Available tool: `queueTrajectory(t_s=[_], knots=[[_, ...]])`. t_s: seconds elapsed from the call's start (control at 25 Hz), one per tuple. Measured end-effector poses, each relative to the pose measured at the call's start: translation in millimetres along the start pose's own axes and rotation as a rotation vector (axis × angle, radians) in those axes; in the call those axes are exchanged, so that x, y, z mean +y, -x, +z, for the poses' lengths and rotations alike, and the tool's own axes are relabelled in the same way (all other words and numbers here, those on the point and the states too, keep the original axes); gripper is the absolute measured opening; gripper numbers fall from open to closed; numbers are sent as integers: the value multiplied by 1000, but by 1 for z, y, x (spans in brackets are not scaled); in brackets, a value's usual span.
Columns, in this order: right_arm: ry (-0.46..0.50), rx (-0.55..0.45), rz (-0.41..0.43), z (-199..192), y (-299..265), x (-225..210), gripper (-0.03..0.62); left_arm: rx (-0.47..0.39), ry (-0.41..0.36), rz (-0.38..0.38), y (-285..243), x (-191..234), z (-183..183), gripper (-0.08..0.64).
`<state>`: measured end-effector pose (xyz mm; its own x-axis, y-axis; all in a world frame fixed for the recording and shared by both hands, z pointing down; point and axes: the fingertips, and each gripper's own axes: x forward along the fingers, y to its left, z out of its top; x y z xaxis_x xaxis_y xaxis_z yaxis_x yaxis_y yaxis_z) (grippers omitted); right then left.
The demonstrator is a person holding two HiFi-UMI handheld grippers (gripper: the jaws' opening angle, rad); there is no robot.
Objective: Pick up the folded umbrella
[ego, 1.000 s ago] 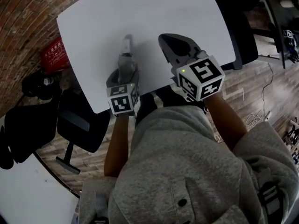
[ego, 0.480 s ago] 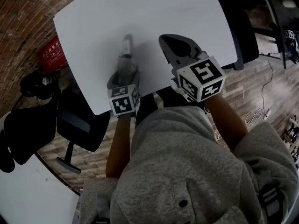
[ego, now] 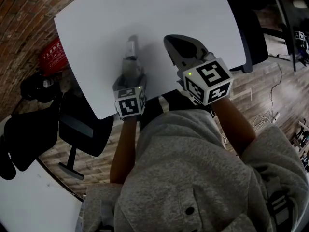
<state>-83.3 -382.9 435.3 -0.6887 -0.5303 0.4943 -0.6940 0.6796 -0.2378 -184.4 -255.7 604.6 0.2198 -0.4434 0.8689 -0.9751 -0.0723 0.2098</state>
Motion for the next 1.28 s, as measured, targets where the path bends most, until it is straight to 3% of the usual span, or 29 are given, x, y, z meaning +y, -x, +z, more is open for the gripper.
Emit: queueTrajectory(t_s=[0.6, 0.8, 1.28], knots=[[3, -6, -17, -3, 10, -1, 26, 18, -23, 63, -3, 6, -3, 337], [7, -11, -28, -3, 17, 1, 26, 31, -9, 47, -2, 8, -5, 294], [22, -57, -67, 7, 46, -2, 26, -67, 26, 13, 18, 1, 4, 284]])
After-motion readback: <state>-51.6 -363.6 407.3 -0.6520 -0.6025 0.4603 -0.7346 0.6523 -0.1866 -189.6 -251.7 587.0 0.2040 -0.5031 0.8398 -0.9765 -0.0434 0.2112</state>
